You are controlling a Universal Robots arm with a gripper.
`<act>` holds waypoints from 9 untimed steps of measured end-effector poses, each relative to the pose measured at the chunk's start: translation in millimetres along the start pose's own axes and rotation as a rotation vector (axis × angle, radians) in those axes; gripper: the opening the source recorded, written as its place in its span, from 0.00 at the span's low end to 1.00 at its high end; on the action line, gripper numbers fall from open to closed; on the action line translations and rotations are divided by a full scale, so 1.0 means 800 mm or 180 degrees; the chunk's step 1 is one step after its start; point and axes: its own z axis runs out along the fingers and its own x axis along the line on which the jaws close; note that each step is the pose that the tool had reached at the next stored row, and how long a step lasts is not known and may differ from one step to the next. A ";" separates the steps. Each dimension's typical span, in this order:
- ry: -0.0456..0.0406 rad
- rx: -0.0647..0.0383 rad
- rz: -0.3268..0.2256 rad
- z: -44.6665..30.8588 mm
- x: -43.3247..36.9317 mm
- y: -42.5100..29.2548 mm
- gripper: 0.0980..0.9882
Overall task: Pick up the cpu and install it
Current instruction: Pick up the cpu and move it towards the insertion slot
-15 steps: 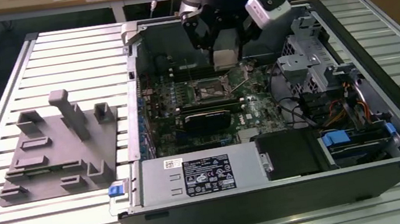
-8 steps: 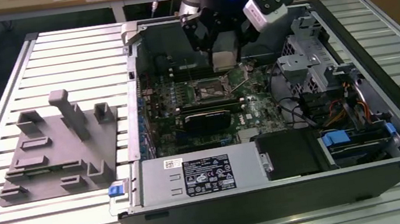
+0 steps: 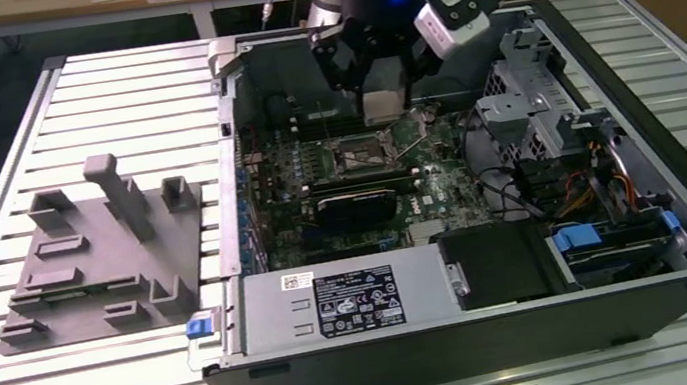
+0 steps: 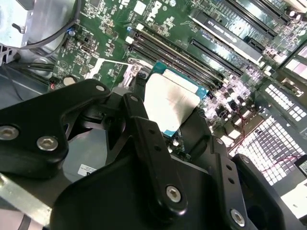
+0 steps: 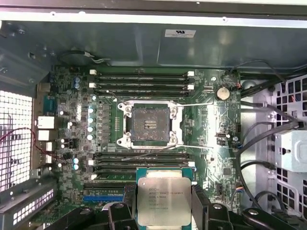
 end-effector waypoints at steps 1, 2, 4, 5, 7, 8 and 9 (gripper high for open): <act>0.0000 -0.0001 0.0000 0.0011 0.001 0.0007 0.50; 0.0000 -0.0001 0.0000 0.0019 0.002 0.0014 0.50; -0.0001 -0.0001 0.0000 0.0039 0.004 0.0030 0.50; 0.0000 -0.0001 0.0000 0.0048 0.005 0.0039 0.50; 0.0000 -0.0001 0.0000 0.0069 0.007 0.0059 0.50; -0.0001 -0.0001 0.0000 0.0081 0.008 0.0070 0.50; 0.0000 -0.0001 0.0000 0.0092 0.010 0.0082 0.50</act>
